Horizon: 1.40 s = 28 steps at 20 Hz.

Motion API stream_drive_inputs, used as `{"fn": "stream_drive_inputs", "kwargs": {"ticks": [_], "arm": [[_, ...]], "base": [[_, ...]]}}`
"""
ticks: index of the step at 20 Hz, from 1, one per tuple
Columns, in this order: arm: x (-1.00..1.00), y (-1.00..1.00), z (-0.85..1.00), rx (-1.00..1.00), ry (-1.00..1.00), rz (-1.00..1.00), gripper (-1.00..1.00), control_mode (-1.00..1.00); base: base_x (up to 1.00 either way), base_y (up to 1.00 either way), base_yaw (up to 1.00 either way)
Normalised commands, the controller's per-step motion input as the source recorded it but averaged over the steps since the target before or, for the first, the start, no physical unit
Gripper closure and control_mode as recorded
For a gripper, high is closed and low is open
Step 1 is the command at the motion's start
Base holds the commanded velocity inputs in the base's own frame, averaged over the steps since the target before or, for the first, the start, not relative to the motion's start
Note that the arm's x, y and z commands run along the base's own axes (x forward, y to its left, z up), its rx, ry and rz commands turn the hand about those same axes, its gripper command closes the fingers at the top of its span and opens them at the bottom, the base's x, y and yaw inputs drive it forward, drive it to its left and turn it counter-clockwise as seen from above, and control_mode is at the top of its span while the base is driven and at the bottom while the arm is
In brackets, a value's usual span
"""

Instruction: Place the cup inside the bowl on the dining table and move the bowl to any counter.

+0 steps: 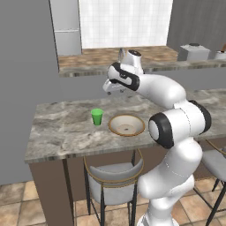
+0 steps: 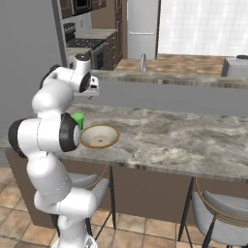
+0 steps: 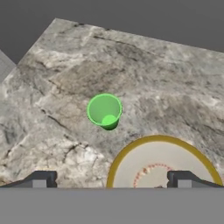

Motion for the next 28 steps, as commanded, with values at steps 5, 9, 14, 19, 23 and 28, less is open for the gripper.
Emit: {"fn": "stream_drive_inputs", "kwargs": {"ticks": [5,9,14,19,23,28], "arm": [[0.3,0.0,-0.26,0.0,0.0,0.0,-1.0,-1.0],[0.26,0.0,-0.22,0.0,0.0,0.0,-1.0,-1.0],[0.28,0.02,-0.16,0.0,0.0,0.0,-1.0,-1.0],[0.16,0.07,-0.01,0.0,0.0,0.0,-1.0,-1.0],[0.0,0.17,-0.01,0.0,0.0,0.0,-1.0,-1.0],[0.0,0.27,-0.07,0.0,0.0,0.0,-1.0,-1.0]], "base": [[0.0,0.0,0.0],[0.0,0.0,0.0],[0.0,0.0,0.0],[0.0,0.0,0.0],[0.0,0.0,0.0],[0.0,0.0,0.0]]}}
